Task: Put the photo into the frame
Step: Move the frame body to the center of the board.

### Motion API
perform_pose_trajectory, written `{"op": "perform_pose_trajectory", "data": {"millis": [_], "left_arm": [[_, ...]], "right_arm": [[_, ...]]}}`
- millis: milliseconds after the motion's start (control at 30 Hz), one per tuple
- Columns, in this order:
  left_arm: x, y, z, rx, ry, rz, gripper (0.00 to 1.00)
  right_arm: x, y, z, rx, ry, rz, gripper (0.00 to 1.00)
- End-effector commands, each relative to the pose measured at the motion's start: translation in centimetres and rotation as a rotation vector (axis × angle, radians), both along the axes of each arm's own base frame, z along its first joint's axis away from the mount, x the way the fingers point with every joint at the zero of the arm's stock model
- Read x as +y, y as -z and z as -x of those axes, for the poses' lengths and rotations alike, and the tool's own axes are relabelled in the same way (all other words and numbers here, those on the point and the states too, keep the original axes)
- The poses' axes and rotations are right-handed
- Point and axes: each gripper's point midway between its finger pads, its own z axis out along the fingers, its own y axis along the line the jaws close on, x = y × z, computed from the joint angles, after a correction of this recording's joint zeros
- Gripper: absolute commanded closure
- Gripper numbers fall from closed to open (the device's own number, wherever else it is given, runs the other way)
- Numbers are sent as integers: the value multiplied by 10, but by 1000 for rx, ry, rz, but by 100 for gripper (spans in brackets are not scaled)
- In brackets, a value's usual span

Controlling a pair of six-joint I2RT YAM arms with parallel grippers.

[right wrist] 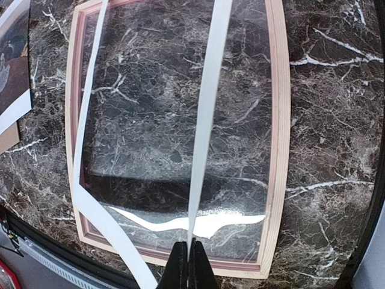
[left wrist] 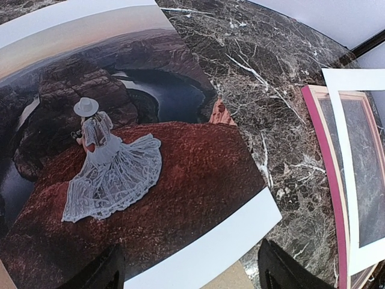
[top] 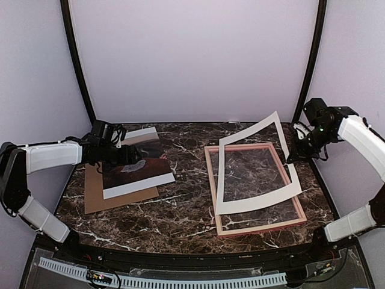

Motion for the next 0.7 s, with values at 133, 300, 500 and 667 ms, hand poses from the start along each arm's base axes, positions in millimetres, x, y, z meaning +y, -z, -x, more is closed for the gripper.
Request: {"op": "perform_pose_trajectory", "data": {"millis": [133,300,500,667], "left_arm": [[-5,-14,1,-14,-4,9,21],[-14,-17,0,-11,13,8,21],[-35,-19,-2,-12,58,-12,21],[-57,-14,-3,-3,99,-22,21]], "right_arm": [[-15,31,-4,85,36,106,100],[-24,53,-7,148,68,189,100],[-32,89,-15,223,87,278,100],[-37,108,-27,254,85,375,100]]}}
